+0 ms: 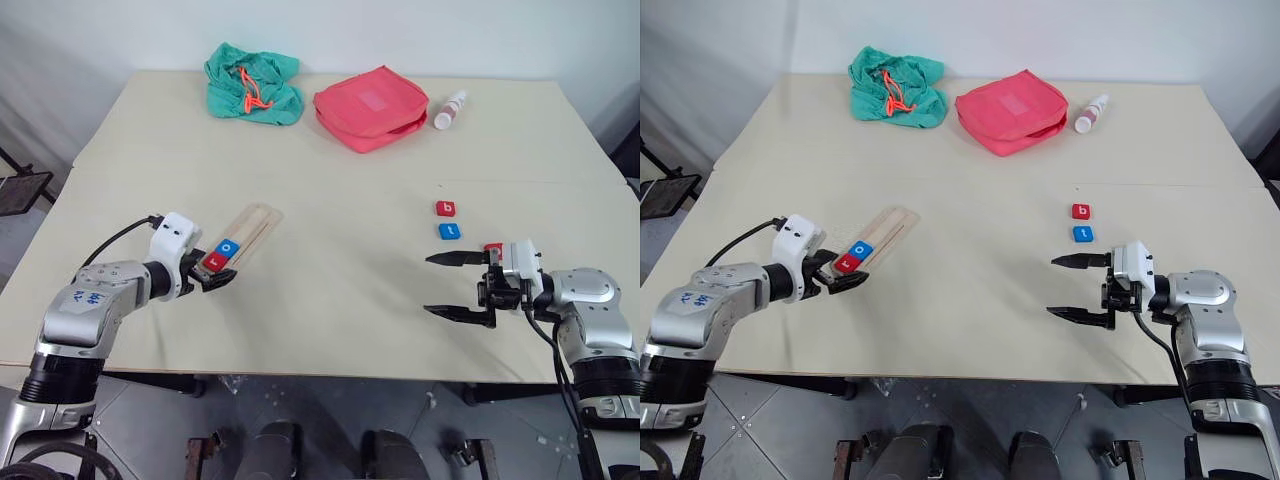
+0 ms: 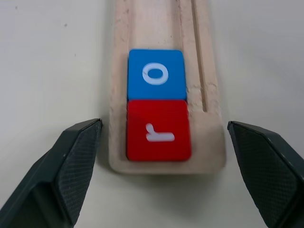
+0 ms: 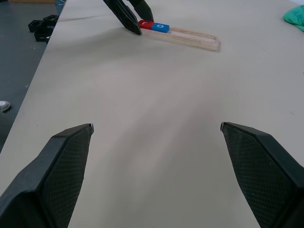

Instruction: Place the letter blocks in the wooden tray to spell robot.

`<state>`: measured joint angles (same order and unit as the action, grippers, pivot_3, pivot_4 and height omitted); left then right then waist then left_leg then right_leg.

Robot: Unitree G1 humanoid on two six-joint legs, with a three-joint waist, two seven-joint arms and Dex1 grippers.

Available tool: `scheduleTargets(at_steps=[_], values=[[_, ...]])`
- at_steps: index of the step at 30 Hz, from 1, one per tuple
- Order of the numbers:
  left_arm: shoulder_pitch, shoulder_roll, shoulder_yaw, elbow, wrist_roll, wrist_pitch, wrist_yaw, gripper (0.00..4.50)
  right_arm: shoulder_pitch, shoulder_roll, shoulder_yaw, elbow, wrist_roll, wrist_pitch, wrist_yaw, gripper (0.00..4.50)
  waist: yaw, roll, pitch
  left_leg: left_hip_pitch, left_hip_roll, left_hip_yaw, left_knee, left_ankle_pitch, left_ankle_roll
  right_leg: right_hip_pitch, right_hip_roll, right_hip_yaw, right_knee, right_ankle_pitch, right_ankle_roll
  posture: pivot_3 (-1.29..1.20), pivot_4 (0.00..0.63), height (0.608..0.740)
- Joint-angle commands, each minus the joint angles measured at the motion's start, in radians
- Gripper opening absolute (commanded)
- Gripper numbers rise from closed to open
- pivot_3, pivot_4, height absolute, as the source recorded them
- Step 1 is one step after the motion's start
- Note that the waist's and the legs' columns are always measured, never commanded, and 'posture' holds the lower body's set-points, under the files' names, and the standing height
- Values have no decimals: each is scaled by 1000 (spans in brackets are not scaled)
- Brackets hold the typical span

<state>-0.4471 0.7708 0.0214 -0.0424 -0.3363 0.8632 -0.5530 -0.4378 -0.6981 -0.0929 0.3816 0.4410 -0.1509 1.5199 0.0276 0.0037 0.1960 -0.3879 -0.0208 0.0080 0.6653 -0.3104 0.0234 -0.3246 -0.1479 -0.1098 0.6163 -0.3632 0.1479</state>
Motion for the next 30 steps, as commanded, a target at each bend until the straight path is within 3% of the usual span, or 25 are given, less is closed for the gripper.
scheduleTargets(at_steps=[1, 3, 7, 10, 13, 19, 30], values=[[-12, -5, -48, 54, 47, -10, -19, 4500, 10, -23, -34, -38, 22, 0, 1, 4483, 0, 0, 0, 0, 0, 0, 0, 0, 0, 0, 0, 0, 1, 0, 0, 0, 150, 740], [-14, -18, -53, 70, 72, -30, -7, 4314, 14, -25, -37, -44, 23, 1, -1, 4495, 0, 0, 0, 1, 0, 0, 0, 0, 0, 0, 0, 0, 1, 0, 0, 0, 150, 740], [-10, -50, -28, 87, 64, -45, -14, 3385, 18, -30, -41, -49, 22, 2, -6, 4500, 1, 1, -1, 1, 0, 0, 1, 0, 0, 0, -1, 0, 2, 0, 0, 0, 150, 740], [-3, -45, -25, 78, 61, -70, -51, 3385, 20, -34, -43, -49, 23, 2, -7, 4500, 1, 1, -1, 1, 0, 0, 1, 1, 0, 0, -1, 0, 3, 0, 0, 0, 150, 740], [27, -54, 13, 63, 52, -213, -105, 3385, 18, -39, -44, -45, 22, 1, -7, 4500, -1, 1, -1, 1, -1, 0, 1, 0, 0, 0, -1, 1, 3, 0, 0, 0, 150, 740], [58, -26, -2, 18, 19, -450, -345, 3385, 1, -57, -39, -20, 21, -4, 23, 4500, -3, 0, 0, -1, 0, 0, 0, 0, 0, -1, -1, 0, 1, 0, 0, 0, 150, 740], [-173, -109, -188, 171, 113, -570, -538, 3385, 10, -84, -43, 4, 17, -28, 30, 4500, -4, 0, 0, -1, 0, 1, -1, 0, 0, -2, -1, -2, 1, 0, 0, 0, 150, 740]])
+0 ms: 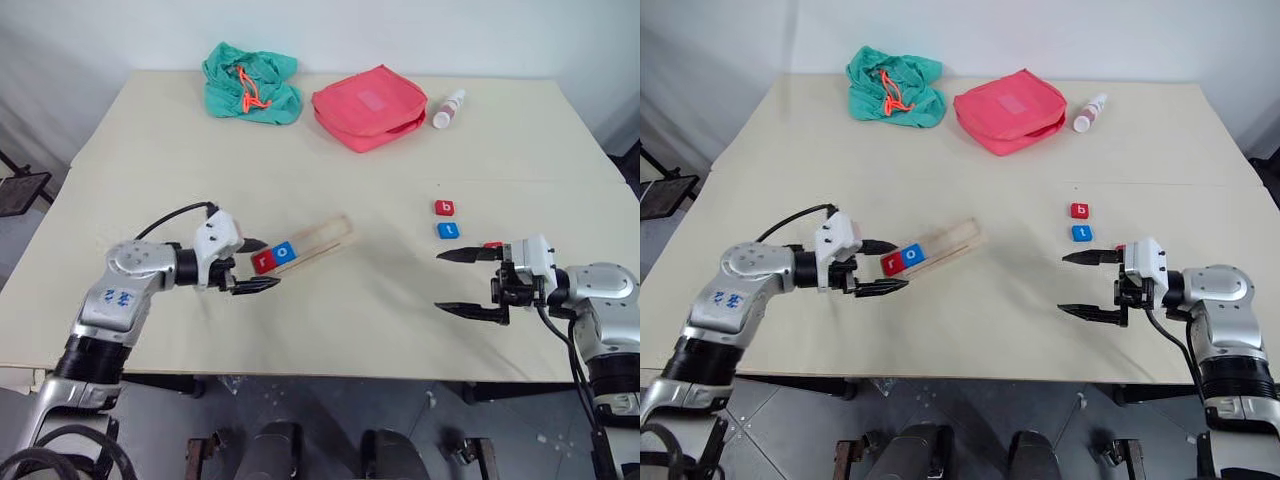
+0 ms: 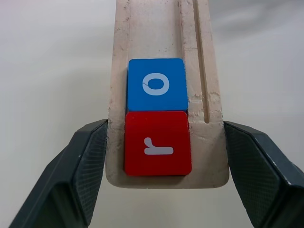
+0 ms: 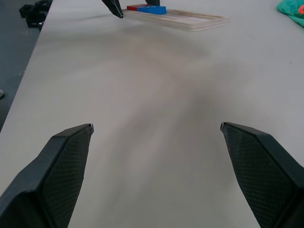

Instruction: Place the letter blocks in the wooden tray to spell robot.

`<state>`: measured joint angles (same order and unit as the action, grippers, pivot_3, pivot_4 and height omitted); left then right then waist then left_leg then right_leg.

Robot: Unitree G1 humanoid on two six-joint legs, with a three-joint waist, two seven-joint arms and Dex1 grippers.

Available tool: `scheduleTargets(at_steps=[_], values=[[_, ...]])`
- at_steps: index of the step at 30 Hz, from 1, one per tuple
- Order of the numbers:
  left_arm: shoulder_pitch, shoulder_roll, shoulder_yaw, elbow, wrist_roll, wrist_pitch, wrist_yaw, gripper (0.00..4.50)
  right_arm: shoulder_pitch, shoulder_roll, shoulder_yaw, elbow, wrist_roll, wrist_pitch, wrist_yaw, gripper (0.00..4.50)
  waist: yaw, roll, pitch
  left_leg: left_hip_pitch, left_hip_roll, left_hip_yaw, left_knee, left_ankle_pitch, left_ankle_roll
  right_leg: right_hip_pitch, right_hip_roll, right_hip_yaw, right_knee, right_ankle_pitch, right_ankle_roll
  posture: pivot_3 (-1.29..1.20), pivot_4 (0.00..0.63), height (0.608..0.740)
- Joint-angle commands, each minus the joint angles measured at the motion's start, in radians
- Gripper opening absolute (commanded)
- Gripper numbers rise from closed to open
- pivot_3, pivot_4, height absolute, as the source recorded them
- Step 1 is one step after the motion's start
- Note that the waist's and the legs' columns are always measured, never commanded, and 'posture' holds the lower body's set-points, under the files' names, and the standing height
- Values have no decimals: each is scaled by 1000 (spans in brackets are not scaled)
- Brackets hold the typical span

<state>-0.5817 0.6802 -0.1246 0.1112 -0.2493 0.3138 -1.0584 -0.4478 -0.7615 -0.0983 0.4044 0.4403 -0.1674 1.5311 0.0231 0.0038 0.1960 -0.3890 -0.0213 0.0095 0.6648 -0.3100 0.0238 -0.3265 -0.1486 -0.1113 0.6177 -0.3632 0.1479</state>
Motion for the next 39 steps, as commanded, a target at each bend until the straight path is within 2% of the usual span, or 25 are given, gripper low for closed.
scheduleTargets(at_steps=[1, 9, 19, 31, 34, 39], values=[[-57, -28, -60, 27, 38, -15, -38, 3385, 30, -22, -41, -26, 19, -12, 14, 4500, 1, 0, 0, 0, 0, 0, 0, 0, 0, 0, 0, 0, 0, 0, 0, 0, 150, 740], [-222, -151, -191, 145, 128, -31, -94, 3385, 182, -27, -96, -159, 40, 17, -55, 4500, 7, -1, 1, -2, -1, 0, 1, 0, 0, 0, 0, -2, 0, 0, 0, 0, 150, 740], [-259, -216, -255, 168, 171, -29, -153, 3385, 329, -28, -157, -300, 58, 58, -137, 4500, 2, -1, 1, -2, 0, 0, 1, 0, 1, 0, 0, -3, 0, 0, 0, 0, 150, 740], [-238, -237, -275, 95, 213, 64, -132, 3385, 377, -28, -179, -349, 61, 76, -171, 4500, 4, -2, 1, -2, 0, -1, 2, 0, 1, 0, 0, -3, 0, 0, 0, 0, 150, 740], [-227, -243, -273, 71, 218, 95, -111, 4437, 361, -31, -177, -334, 57, 76, -172, 4500, 4, -2, 1, -2, 0, -1, 2, 0, 1, 0, 0, -3, 0, 0, 0, 0, 150, 740], [-218, -239, -264, 38, 223, 123, -74, 4490, 350, -35, -180, -321, 56, 74, -168, 4500, 4, -2, 1, -2, 0, -1, 2, 0, 1, 0, 0, -3, 0, 0, 0, 0, 150, 740]])
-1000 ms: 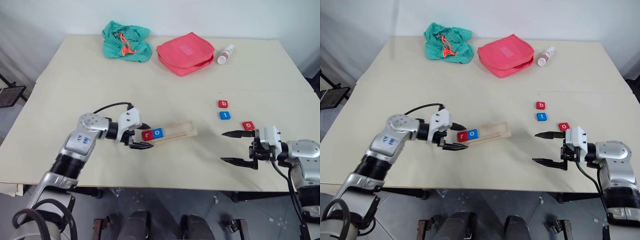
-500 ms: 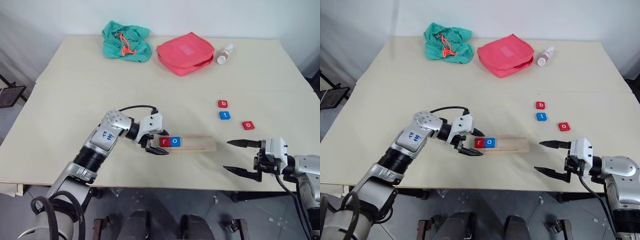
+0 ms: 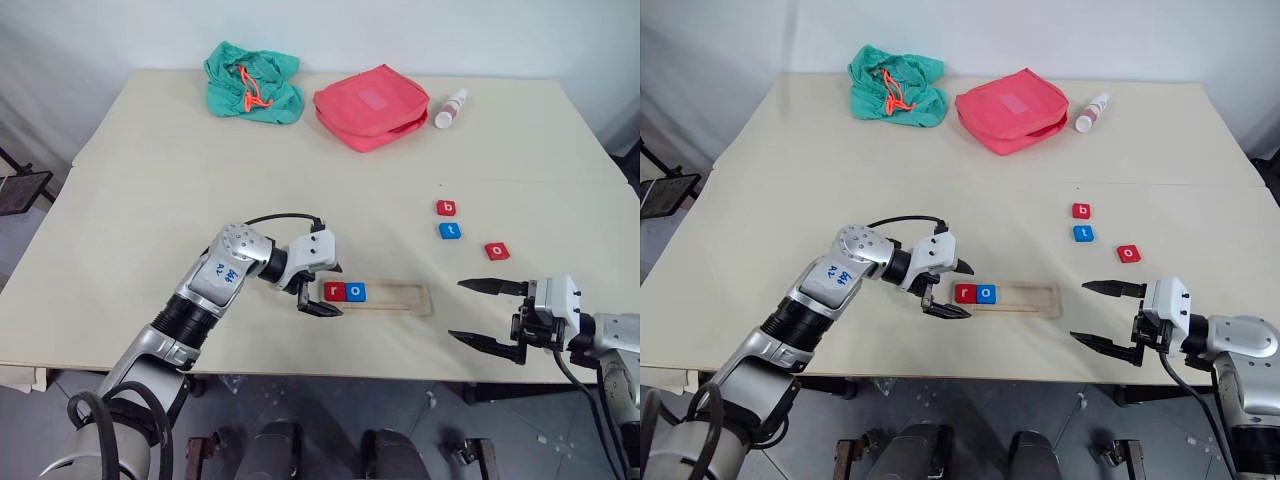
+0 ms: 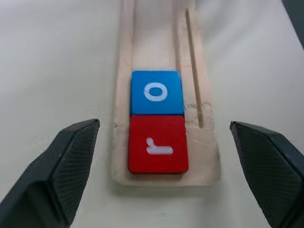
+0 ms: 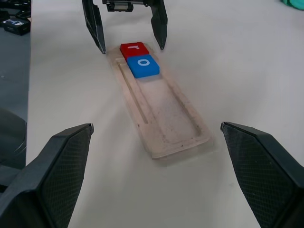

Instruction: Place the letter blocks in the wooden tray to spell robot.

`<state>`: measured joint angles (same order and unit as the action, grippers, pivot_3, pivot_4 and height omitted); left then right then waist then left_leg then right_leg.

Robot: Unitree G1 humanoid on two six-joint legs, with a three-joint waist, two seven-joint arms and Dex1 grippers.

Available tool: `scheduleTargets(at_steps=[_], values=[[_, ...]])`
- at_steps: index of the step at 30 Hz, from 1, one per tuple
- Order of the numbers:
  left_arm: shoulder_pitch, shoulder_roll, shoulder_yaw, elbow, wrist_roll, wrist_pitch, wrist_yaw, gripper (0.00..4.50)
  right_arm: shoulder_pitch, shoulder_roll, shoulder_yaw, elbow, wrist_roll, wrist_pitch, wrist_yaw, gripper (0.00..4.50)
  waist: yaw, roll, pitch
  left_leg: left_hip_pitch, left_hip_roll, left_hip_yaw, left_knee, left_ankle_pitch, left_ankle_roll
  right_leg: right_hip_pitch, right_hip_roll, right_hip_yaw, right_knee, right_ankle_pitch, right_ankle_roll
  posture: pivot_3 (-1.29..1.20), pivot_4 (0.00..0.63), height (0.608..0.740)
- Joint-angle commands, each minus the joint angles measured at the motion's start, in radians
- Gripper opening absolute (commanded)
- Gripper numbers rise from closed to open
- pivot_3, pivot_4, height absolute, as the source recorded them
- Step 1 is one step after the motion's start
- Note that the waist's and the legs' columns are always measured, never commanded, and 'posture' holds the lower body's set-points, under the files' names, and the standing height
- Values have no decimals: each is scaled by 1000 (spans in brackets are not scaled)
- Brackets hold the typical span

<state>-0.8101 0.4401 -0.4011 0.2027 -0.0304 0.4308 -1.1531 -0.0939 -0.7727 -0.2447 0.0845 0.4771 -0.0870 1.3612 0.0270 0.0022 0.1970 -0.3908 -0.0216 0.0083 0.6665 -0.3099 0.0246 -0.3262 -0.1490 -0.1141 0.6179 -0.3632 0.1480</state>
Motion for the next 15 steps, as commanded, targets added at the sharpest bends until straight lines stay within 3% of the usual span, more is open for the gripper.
scheduleTargets(at_steps=[1, 11, 15], values=[[12, 3, 16, -58, 5, 7, 30, 4490, -6, -24, -34, 1, 19, -6, 3, 4500, 1, 0, 0, 0, 0, 0, 0, 0, 0, 0, 0, 0, 0, 0, 0, 0, 150, 740], [194, 116, 309, -203, -263, -122, -70, 4490, 24, -25, -93, 12, 26, 44, -77, 4500, -4, 0, 0, 1, 1, 0, -1, 0, 0, 0, 0, 0, 0, 0, 0, 0, 150, 740], [286, 80, 415, -190, -368, -249, -95, 4490, 61, 11, -127, -42, 6, 137, -255, 4500, 4, 0, 0, 1, 0, -2, 1, 0, 0, 1, -1, 0, 0, 0, 0, 0, 150, 740]])
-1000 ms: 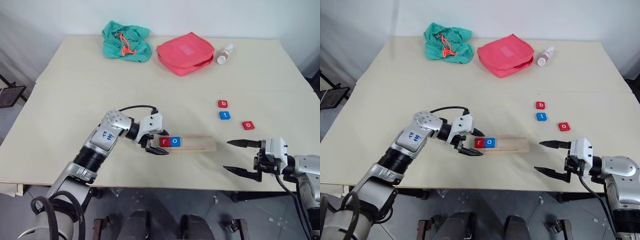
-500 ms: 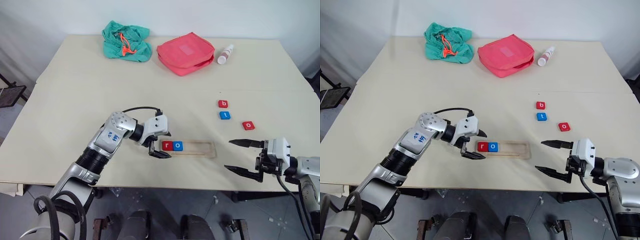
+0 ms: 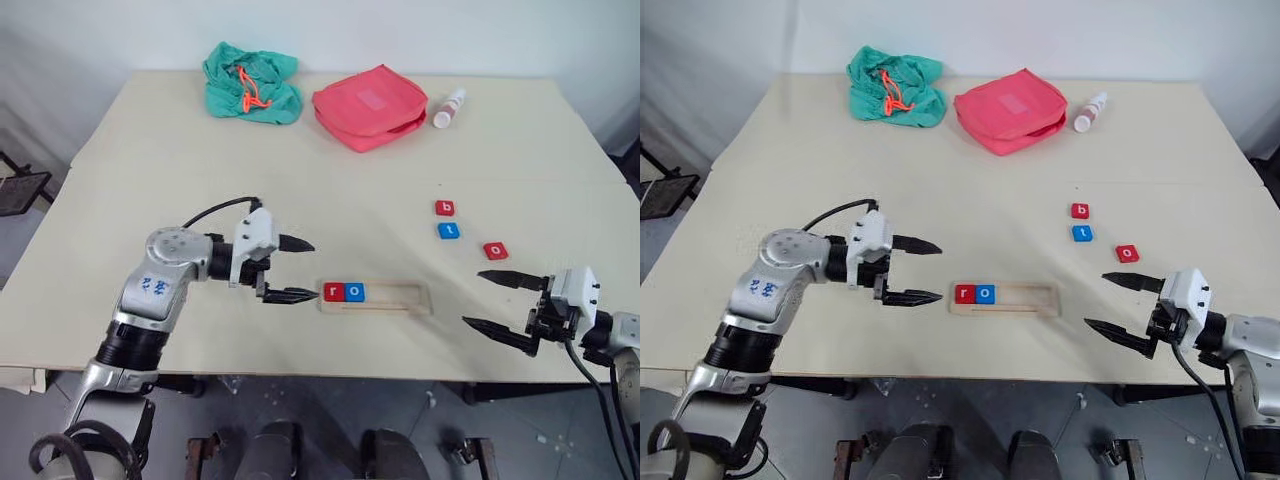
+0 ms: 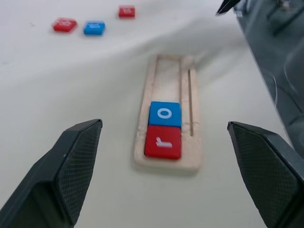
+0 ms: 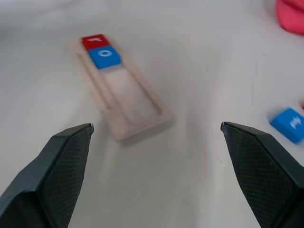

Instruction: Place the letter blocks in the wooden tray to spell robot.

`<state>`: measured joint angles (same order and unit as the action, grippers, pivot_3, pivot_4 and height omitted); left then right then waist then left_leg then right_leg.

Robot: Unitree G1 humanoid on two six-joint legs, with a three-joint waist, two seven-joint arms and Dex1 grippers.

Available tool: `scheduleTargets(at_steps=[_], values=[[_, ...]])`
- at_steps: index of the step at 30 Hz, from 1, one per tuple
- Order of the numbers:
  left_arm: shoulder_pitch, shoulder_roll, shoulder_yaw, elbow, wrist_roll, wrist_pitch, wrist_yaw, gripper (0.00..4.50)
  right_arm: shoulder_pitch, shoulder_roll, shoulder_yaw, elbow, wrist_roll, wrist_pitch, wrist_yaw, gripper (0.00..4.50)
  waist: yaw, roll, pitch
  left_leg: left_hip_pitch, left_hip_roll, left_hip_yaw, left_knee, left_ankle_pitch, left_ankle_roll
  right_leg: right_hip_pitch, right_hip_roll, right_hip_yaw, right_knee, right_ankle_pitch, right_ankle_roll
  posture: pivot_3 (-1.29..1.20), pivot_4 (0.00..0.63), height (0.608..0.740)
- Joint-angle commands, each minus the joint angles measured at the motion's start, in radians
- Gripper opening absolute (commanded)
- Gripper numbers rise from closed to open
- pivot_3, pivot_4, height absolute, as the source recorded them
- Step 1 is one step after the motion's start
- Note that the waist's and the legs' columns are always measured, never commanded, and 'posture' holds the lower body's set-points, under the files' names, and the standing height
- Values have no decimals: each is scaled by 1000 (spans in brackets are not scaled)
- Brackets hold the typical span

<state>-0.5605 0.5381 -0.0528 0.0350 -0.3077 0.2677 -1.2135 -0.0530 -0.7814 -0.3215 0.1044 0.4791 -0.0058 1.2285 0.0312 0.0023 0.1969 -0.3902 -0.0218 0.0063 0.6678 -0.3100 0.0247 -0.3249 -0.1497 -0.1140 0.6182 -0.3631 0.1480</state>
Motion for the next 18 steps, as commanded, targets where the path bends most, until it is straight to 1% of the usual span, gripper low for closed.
scheduleTargets(at_steps=[1, 4, 6, 8, 10, 12, 16, 18], values=[[53, -21, 78, -19, -107, -104, -48, 4490, 27, 28, -56, -75, -1, 75, -162, 4500, 0, 0, 0, 0, 0, 0, 0, 0, 0, 0, 0, 0, 0, 0, 0, 0, 150, 740], [111, -48, 114, 12, -156, -197, -90, 4490, 51, 75, -83, -131, -14, 187, -360, 4500, -3, 0, 0, 0, 0, 0, 0, 0, 0, 0, 0, 0, 0, 0, 0, 0, 150, 740], [151, -49, 119, 38, -157, -242, -112, 4490, 57, 131, -95, -181, -31, 201, -479, 4500, -5, 0, 0, 1, 0, 1, -1, 0, 0, 0, 0, 0, 0, 0, 0, 0, 150, 740], [167, -50, 116, 56, -145, -272, -104, 4490, 48, 160, -91, -215, -56, 225, -567, 4500, -6, 0, 0, 1, 0, 1, -2, 0, 0, 0, 0, 0, 1, 0, 0, 0, 150, 740], [165, -55, 116, 84, -147, -300, -103, 4490, 31, 164, -72, -236, -83, 253, -614, 4500, -7, 0, 0, 1, 0, 2, -2, 0, 0, -1, 0, 1, 1, 0, 0, 0, 150, 740], [163, -53, 104, 109, -134, -329, -108, 4490, 14, 168, -63, -250, -83, 260, -628, 4500, -6, 0, 0, 1, 0, 2, -1, 0, 0, -1, 0, 2, 1, 0, 0, 0, 150, 740], [152, -45, 87, 227, -117, -457, -201, 4490, -127, 177, -1, -246, -94, 371, -710, 4500, -12, 0, 0, 2, 0, 3, -1, 0, 0, -1, 0, 2, 2, 0, 0, 0, 150, 740], [140, -48, 75, 267, -101, -501, -216, 4490, -198, 179, 15, -207, -83, 460, -744, 4500, -12, 0, 0, 2, 1, 4, -2, 0, 0, -2, 1, 2, 2, 0, 0, 0, 150, 740]])
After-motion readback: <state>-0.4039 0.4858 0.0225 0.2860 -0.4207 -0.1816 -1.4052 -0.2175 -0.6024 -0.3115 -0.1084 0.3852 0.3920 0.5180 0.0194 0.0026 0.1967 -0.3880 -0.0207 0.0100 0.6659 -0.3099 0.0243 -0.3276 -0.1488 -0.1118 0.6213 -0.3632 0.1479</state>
